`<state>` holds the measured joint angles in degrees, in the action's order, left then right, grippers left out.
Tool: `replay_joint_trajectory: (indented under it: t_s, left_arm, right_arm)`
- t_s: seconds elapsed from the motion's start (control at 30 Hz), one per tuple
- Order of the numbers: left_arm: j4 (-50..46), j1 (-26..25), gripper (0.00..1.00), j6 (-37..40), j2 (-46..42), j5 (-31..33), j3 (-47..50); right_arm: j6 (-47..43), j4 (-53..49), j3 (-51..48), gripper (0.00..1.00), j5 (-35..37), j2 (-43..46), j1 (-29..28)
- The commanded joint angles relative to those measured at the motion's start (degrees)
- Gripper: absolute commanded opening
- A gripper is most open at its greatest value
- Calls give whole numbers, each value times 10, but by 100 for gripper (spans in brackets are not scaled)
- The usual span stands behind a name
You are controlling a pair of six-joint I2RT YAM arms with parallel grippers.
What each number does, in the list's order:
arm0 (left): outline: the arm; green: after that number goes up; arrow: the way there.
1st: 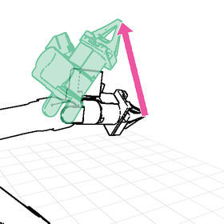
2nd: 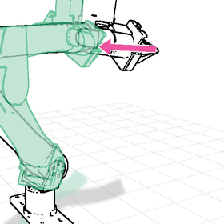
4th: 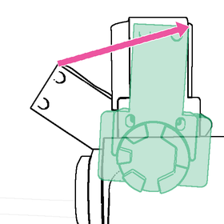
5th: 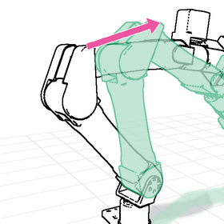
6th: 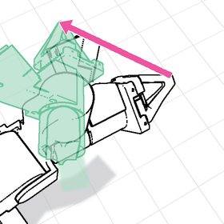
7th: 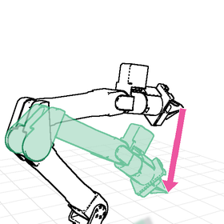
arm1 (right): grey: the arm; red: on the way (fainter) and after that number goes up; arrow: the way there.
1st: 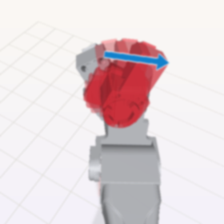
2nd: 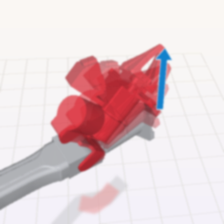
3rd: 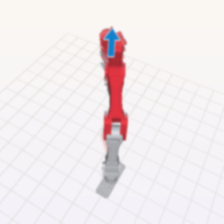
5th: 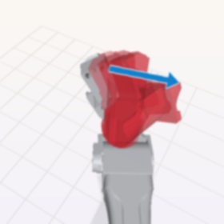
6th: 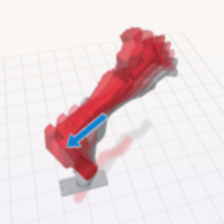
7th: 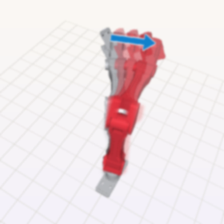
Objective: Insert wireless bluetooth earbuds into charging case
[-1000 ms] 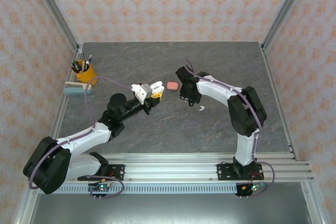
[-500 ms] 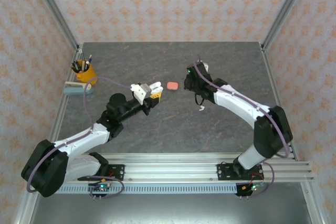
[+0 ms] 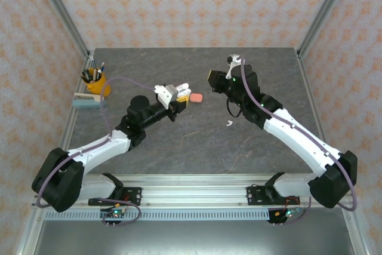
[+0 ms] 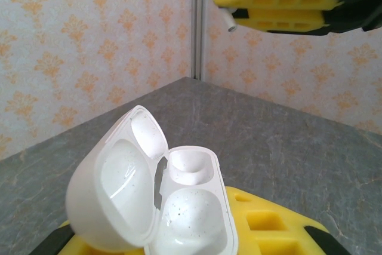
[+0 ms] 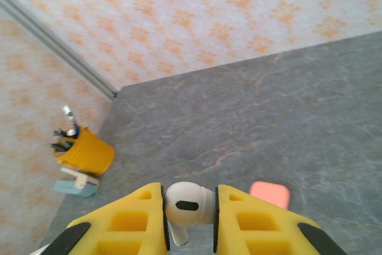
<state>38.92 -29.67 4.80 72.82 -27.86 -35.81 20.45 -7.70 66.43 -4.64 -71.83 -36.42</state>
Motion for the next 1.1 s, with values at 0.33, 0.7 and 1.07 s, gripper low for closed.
replay_joint_trajectory:
  t_s: [0.33, 0.7, 1.07]
  left_arm:
    - [42, -24, 0, -5, 76, -7, -120]
    - [21, -42, 0, 5, 107, -8, -174]
    - [4, -72, 0, 29, 121, 75, -197]
  right_arm:
    - [1, 118, -34, 22, -43, 55, -36]
    - [2, 167, -50, 22, -65, 50, -41]
    - [12, 191, -66, 21, -52, 47, -43]
